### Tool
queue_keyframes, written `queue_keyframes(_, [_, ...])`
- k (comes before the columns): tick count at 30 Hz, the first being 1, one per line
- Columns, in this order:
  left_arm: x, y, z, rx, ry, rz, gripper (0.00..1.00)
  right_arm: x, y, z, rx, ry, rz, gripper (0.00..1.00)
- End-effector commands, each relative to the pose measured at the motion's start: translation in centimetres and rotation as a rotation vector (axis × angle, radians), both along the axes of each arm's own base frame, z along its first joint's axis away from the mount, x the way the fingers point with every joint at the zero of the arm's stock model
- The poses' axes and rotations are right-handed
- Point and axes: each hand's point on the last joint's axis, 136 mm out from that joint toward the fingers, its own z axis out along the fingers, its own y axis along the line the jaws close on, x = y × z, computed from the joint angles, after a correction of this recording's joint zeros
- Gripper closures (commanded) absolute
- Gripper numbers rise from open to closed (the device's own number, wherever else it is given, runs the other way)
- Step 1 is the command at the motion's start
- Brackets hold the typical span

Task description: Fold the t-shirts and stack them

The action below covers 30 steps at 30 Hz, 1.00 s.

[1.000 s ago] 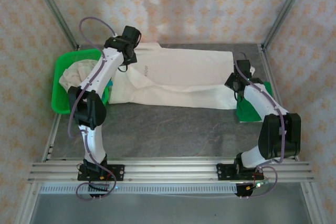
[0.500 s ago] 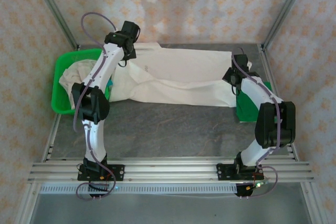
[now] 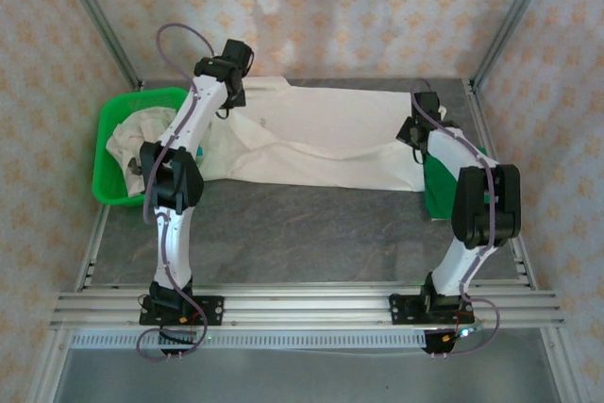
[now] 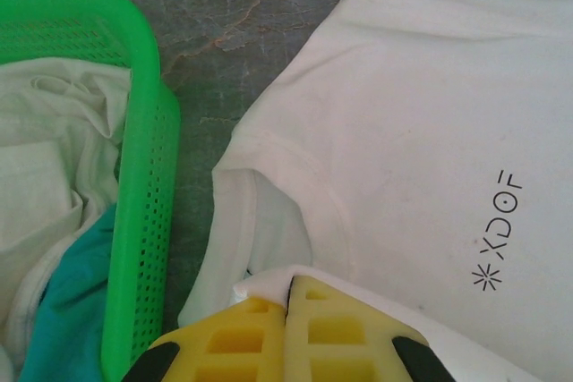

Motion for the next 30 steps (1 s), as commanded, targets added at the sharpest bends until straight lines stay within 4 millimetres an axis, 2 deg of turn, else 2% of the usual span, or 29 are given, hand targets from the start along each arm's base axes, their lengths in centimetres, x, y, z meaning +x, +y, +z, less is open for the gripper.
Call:
queue_keyframes(1, [0.9,0.4,0.9,0.005,-0.026,-0.015,1.0,1.4,-0.5,1.3,-0.012,-0.038,-0.001,1.0])
queue_keyframes(7, [1.4,0.4,0.6,0.02,-0.016,-0.025,1.0,2.2,-0.1,1.8,-0.004,-0.063,0.016,1.0])
queue_keyframes(25, [2.3,1.2,-0.7,0.056,-0.005,-0.024,1.0,3.7,-0.5,-1.6,-0.034,0.006,0.013,1.0])
queue_keyframes(30, [3.4,0.3,-1.2,0.015,-0.012,-0.065,1.0,3.8,-0.4,-2.2,-0.028,0.015,0.013,1.0])
